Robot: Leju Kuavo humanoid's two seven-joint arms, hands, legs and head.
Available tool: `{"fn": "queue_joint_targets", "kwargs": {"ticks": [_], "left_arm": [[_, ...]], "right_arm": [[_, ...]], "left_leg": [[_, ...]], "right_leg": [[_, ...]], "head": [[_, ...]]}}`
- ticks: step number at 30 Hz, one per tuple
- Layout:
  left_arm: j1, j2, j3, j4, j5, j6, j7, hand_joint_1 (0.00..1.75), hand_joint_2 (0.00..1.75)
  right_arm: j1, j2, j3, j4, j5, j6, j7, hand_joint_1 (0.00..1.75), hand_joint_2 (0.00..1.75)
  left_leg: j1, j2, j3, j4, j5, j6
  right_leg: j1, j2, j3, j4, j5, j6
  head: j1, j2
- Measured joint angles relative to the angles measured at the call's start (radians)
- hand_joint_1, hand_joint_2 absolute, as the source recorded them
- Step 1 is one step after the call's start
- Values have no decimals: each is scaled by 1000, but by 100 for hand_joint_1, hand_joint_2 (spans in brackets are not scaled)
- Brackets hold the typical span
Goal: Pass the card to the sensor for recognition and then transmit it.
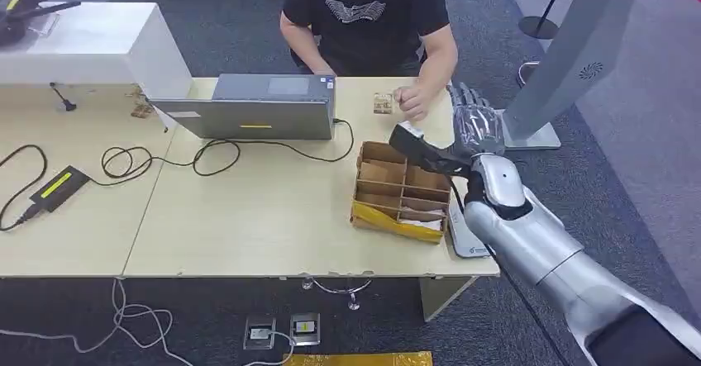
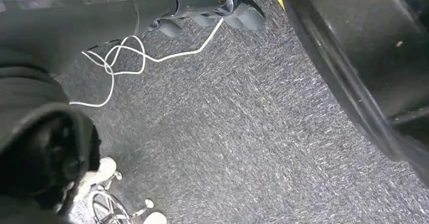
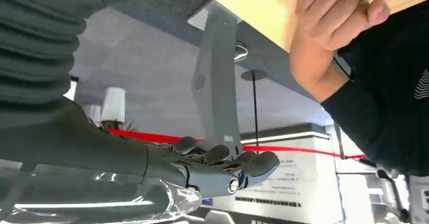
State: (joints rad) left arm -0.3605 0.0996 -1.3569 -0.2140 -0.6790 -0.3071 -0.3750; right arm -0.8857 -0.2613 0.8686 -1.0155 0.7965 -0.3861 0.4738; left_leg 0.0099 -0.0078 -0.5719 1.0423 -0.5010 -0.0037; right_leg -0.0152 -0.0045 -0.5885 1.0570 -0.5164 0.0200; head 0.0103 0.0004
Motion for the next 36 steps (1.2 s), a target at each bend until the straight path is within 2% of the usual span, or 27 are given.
{"fn": "queue_joint_targets", "kwargs": {"ticks": [3, 7, 12, 15, 18, 22, 29, 33, 36], "left_arm": [[4, 0, 0, 0, 1, 3, 0, 0, 0], [13, 0, 0, 0, 1, 11, 2, 0, 0], [25, 0, 1, 0, 2, 18, 19, 0, 0], [33, 2, 2, 0, 10, 18, 24, 0, 0], [45, 5, 7, 0, 19, 26, 32, 0, 0], [56, 10, 10, 0, 20, 34, 37, 0, 0], [70, 14, 29, 0, 42, 35, 42, 0, 0], [87, 19, 44, 1, 61, 39, 44, 0, 0], [94, 23, 54, 1, 47, 48, 71, 0, 0]], "right_arm": [[1, -8, -18, 0, -64, -10, 1, 0, 0], [7, -20, -59, 3, -243, -34, -18, 0, 0], [9, -43, -111, 13, -406, -71, -27, 0, 0], [16, -68, -149, 21, -573, -118, -35, 0, 0], [22, -95, -194, 45, -759, -154, -89, 0, 0], [25, -121, -243, 95, -930, -172, -184, 0, 0], [47, -158, -306, 217, -1131, -199, -281, 0, 0], [104, -187, -355, 307, -1221, -219, -334, 0, 0], [140, -202, -383, 372, -1248, -213, -342, 0, 0]], "left_leg": [[0, 0, 0, 0, 0, 0], [0, 0, 0, 0, 0, 0], [0, 0, 0, 0, 0, 0], [0, 0, 0, 0, 0, 0], [0, 0, 0, 0, 0, 0], [0, 0, 0, 0, 0, 0], [0, 0, 0, 0, 0, 0], [0, -3, -1, 0, 0, 0], [0, -2, -1, 0, -1, 0]], "right_leg": [[0, 0, 0, 0, 0, 0], [0, 0, 0, 0, 0, 0], [0, 0, 0, 0, 0, 0], [0, 0, 0, 0, 0, 0], [0, 0, 0, 0, 0, 0], [0, 0, 0, 0, 0, 0], [0, 0, 0, -1, 0, 0], [0, -4, 0, -1, 0, 0], [0, -3, -1, -1, 0, 0]], "head": [[0, 0], [0, 0], [0, 0], [0, 0], [0, 0], [0, 0], [0, 0], [0, 0], [0, 0]]}}
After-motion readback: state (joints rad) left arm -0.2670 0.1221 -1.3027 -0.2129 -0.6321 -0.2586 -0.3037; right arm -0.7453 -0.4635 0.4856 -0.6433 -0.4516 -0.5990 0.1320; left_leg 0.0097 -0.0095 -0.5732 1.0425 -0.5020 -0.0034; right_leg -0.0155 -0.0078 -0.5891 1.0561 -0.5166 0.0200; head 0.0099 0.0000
